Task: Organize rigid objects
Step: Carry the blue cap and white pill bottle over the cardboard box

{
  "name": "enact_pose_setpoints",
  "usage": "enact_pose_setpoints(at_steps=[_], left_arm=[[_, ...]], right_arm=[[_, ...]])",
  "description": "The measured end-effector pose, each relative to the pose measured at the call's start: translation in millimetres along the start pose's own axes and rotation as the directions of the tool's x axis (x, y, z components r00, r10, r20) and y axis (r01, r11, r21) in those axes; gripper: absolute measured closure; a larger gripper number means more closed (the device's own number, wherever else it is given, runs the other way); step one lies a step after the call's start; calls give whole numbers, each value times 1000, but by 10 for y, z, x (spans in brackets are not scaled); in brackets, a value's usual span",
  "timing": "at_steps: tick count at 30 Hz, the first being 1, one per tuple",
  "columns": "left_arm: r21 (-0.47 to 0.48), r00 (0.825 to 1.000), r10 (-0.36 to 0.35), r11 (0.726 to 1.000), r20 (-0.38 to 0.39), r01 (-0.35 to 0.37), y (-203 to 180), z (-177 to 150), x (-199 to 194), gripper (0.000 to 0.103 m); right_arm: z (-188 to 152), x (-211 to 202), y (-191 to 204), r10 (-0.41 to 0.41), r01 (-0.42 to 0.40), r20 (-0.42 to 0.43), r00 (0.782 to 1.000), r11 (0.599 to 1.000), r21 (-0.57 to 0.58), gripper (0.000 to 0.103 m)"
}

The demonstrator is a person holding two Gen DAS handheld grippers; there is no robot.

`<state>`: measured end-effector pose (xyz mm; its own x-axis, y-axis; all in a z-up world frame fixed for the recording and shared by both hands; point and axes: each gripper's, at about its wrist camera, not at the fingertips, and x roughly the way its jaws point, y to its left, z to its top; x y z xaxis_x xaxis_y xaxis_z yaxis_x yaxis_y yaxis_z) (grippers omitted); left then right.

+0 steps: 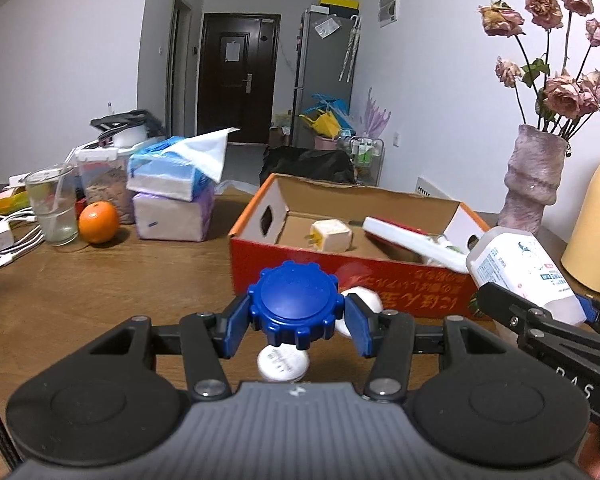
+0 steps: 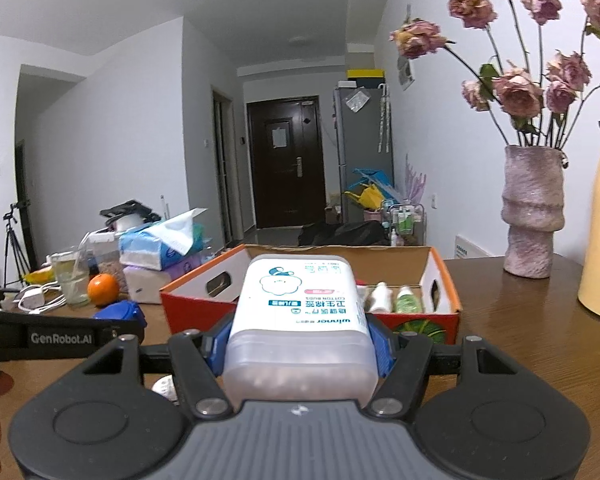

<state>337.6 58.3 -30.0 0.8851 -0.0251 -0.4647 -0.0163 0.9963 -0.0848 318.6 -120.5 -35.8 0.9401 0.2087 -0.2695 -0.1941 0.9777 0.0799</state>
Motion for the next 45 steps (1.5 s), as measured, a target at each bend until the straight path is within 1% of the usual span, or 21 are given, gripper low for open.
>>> enact_pose_setpoints(at_steps=[9,14,19,30,45], left_arm=[[8,1000,-1,1000,20,1,-288,108,174,50],[10,1000,-7,1000,25,7,-405,189,295,50],[19,999,-4,1000,34,4,-509,260,427,50],[12,998,25,1000,55,-26,-575,447,717,50],[28,996,58,998,64,-60,-626,619,1146,50]], right_arm=[[69,109,-253,-30,30,22,999,1000,9,38],[136,181,-345,-42,42,42,998,999,10,38],[175,278,-423,-47,46,42,998,999,24,38],[266,518,-499,-50,49,50,997,999,22,38],[390,1071,-633,-65,65,48,997,998,18,38]])
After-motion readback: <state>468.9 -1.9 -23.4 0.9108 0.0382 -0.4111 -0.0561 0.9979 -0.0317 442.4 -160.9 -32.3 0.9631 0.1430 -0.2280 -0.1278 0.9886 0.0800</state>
